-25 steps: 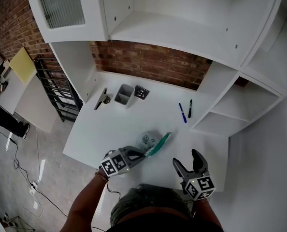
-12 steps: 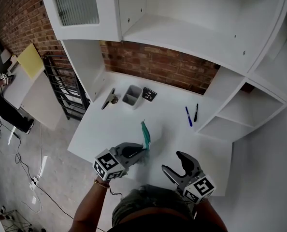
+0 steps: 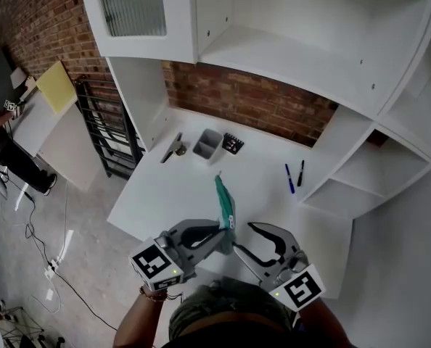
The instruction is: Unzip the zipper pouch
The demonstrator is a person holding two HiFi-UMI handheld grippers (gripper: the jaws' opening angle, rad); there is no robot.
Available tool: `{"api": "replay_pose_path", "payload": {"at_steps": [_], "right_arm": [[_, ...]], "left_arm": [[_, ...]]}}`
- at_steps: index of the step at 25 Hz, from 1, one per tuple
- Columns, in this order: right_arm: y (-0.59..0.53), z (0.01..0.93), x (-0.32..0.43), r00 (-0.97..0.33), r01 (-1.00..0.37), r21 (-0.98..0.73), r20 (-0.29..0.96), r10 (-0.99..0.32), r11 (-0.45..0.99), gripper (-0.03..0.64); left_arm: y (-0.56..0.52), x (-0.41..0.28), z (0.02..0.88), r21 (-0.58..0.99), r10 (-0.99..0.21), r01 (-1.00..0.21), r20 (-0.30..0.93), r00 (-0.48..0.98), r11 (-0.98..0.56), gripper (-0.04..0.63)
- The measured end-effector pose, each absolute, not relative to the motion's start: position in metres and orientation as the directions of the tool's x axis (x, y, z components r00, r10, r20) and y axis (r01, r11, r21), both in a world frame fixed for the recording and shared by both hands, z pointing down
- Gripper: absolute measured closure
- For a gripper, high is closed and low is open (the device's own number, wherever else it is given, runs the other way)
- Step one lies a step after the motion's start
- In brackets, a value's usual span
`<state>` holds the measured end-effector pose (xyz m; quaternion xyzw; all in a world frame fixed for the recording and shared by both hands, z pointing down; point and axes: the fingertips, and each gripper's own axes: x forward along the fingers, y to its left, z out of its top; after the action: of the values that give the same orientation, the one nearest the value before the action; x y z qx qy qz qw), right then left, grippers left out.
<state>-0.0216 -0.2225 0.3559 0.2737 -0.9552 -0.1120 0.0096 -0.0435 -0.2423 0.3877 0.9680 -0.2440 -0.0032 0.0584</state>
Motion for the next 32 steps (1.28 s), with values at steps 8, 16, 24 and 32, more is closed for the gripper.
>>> {"api": "replay_pose_path", "payload": {"at_steps": [8,16,24,32], "right_arm": [[-0.225,0.337,-0.030,-0.857,-0.511,0.245,-0.080,-0.509,0.824,0.466],[-0.222,0.340,-0.035,-0.883,-0.467,0.217,-0.066,-0.464,0.857,0.566],[-0.228,0.342,-0.020,-0.884,-0.466,0.098,-0.073,-0.461,0.879,0.600],[-0.227,0.352,-0.020,-0.907,-0.420,0.064,-0.024,-0.420,0.905,0.611]], "left_arm": [[-0.229,-0.042,0.369,0.034,-0.483,-0.485,0.052,0.874,-0.874,0.584],[-0.227,-0.038,0.373,0.004,-0.457,-0.459,0.073,0.886,-0.889,0.584],[-0.222,-0.032,0.379,-0.047,-0.407,-0.405,0.127,0.904,-0.913,0.584],[-0.215,-0.029,0.387,-0.070,-0.341,-0.334,0.152,0.928,-0.940,0.584]]}}
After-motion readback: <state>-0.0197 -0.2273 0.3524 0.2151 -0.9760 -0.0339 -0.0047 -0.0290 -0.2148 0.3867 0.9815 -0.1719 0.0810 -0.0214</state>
